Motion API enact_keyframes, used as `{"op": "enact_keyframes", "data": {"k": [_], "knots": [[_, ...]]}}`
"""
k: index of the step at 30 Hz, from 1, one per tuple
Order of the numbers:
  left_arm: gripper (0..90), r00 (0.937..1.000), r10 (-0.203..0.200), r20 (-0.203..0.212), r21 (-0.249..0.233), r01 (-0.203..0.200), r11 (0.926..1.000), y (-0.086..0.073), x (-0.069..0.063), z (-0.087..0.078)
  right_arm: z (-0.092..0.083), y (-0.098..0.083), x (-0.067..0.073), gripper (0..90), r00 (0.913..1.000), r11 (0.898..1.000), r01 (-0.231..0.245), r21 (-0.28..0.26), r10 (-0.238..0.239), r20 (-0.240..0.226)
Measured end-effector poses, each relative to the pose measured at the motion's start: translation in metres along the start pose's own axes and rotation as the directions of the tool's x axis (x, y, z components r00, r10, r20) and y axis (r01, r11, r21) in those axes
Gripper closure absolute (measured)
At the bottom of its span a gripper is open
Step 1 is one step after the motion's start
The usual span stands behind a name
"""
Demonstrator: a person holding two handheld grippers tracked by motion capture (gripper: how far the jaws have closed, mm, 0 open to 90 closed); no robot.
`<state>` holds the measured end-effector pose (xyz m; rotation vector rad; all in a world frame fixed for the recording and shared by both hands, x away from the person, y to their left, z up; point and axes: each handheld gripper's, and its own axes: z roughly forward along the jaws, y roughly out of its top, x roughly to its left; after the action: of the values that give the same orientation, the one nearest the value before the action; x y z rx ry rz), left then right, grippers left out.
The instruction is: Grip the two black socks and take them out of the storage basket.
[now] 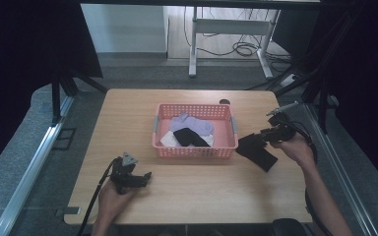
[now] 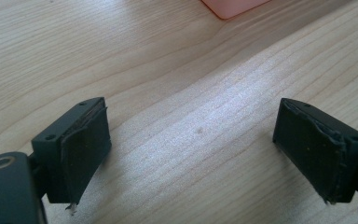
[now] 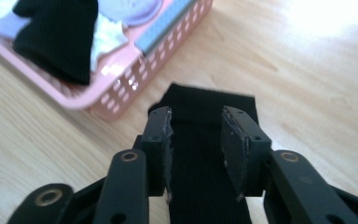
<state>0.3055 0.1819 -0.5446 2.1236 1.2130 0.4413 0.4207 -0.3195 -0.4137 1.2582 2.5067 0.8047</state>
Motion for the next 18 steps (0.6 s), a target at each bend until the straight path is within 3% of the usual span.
{"op": "enact_keyframes", "data": {"k": [10, 18], "knots": [[10.6, 1.0, 0.0, -0.001, -0.002, 0.0, 1.0, 0.0, 0.0, 0.0, 0.004, 0.031, 0.018, 51.5, 0.9993, 0.999, 0.033, -0.024, -0.034, -0.018], [10.6, 1.0, 0.0, -0.001, -0.002, 0.0, 1.0, 0.0, 0.0, 0.0, 0.022, 0.06, 0.043, 49.1, 0.9951, 0.995, 0.093, -0.019, -0.094, -0.031]]}}
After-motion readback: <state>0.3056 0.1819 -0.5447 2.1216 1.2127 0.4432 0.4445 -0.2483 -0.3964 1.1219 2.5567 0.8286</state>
